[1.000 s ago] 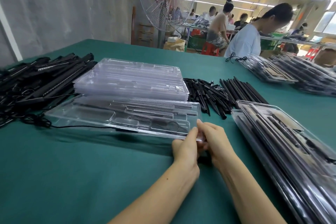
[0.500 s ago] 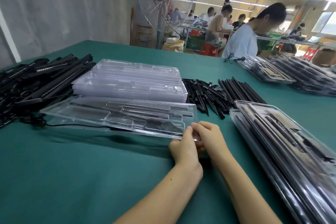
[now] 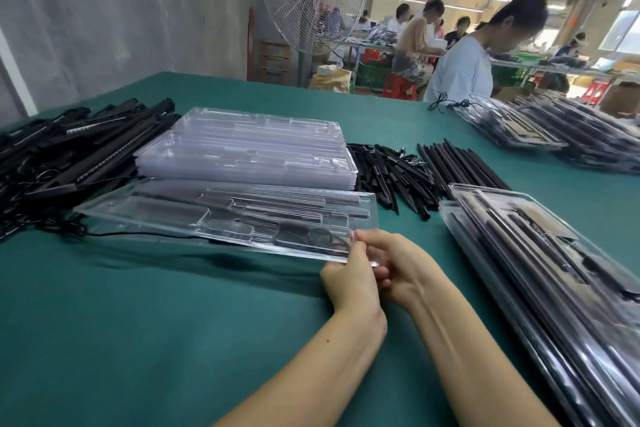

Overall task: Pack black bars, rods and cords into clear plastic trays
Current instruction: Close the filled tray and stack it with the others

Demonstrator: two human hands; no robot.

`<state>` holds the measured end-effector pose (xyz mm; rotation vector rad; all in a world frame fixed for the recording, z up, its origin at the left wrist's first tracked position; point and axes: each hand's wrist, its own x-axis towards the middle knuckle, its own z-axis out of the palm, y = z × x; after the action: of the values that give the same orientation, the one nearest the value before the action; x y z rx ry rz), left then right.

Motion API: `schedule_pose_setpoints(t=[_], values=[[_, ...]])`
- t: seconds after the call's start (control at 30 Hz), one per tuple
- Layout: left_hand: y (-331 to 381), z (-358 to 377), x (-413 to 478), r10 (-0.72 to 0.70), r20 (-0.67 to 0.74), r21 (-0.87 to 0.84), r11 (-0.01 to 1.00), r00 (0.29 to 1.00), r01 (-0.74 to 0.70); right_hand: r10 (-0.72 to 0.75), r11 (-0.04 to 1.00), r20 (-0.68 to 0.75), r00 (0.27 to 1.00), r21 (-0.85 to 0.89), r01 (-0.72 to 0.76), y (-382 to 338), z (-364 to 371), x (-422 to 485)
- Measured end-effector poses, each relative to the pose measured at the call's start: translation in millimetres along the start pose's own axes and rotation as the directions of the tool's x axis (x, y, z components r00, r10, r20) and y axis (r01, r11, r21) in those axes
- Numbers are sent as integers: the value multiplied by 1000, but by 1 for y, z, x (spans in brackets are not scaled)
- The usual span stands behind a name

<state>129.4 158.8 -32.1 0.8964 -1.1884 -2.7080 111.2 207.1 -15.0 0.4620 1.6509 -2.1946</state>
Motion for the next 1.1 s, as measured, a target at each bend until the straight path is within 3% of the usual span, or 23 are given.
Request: schedule_pose_setpoints(t=[0.7, 1.1], values=[[6, -3, 0, -75, 58, 26, 997, 995, 74, -245, 953, -24, 969, -187, 236, 5, -4, 1], [8, -7, 3, -110, 166, 17, 994, 980, 108, -224, 949, -43, 974, -238, 208, 7, -8, 8]])
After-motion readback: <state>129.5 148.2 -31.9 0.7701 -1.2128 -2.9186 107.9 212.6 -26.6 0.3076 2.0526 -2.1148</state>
